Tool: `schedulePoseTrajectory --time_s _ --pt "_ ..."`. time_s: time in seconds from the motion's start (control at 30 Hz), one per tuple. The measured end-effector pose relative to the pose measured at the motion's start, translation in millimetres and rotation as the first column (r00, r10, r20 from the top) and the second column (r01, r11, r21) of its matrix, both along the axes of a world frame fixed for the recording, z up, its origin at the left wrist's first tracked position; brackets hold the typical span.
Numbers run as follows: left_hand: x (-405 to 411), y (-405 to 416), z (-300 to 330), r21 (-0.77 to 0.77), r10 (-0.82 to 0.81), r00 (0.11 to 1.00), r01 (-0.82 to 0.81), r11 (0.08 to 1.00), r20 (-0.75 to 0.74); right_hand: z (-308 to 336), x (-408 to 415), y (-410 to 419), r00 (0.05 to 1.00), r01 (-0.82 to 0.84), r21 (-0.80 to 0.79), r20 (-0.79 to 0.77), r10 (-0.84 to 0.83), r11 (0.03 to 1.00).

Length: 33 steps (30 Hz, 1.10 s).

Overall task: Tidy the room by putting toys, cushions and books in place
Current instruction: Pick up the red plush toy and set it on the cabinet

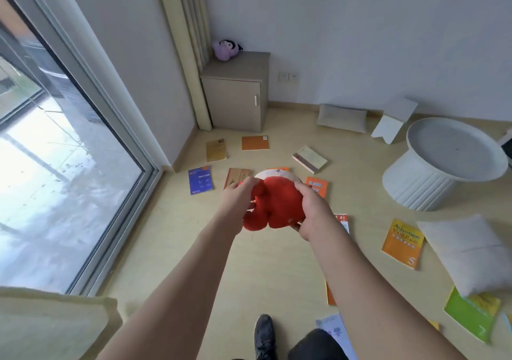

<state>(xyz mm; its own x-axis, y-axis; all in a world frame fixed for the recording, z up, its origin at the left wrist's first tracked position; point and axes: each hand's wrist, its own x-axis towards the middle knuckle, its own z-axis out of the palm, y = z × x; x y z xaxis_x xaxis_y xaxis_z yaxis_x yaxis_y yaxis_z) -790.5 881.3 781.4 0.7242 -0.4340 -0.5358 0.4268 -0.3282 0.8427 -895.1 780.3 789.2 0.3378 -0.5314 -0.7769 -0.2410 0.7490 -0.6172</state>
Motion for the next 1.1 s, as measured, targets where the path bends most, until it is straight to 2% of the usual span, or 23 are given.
schedulePoseTrajectory --time_s 0.2,0.37,0.6,0.7,0.97,1.1 --pt "56.4 -107.4 -10.4 0.001 -0.099 0.993 0.100 0.995 -0.064 -7.7 49.9 -110.1 0.995 0.094 -0.006 -0.033 -0.094 0.996" --pt "132.7 -179.5 -13.5 0.059 -0.020 0.999 0.023 0.998 -0.046 -16.6 132.8 -184.0 1.000 0.017 0.016 -0.007 -0.017 1.000" --pt "247.2 -265.5 12.6 -0.007 0.107 0.994 -0.107 0.994 0.025 -0.2 255.6 -279.2 0.998 -0.058 -0.055 0.030 0.060 0.997" --pt "287.6 -294.8 14.2 -0.020 0.141 0.990 -0.141 0.990 0.007 2.7 302.4 -312.6 0.997 -0.078 -0.065 0.014 0.080 0.995" --pt "425.5 -382.6 5.6 0.010 0.171 0.985 -0.171 0.985 0.005 3.5 436.2 -395.5 0.995 -0.081 -0.074 0.056 0.086 0.994" --pt "499.3 -430.0 19.2 -0.034 0.155 0.988 -0.154 0.987 0.013 25.2 502.4 -436.9 0.994 -0.058 -0.123 0.084 0.069 0.991"
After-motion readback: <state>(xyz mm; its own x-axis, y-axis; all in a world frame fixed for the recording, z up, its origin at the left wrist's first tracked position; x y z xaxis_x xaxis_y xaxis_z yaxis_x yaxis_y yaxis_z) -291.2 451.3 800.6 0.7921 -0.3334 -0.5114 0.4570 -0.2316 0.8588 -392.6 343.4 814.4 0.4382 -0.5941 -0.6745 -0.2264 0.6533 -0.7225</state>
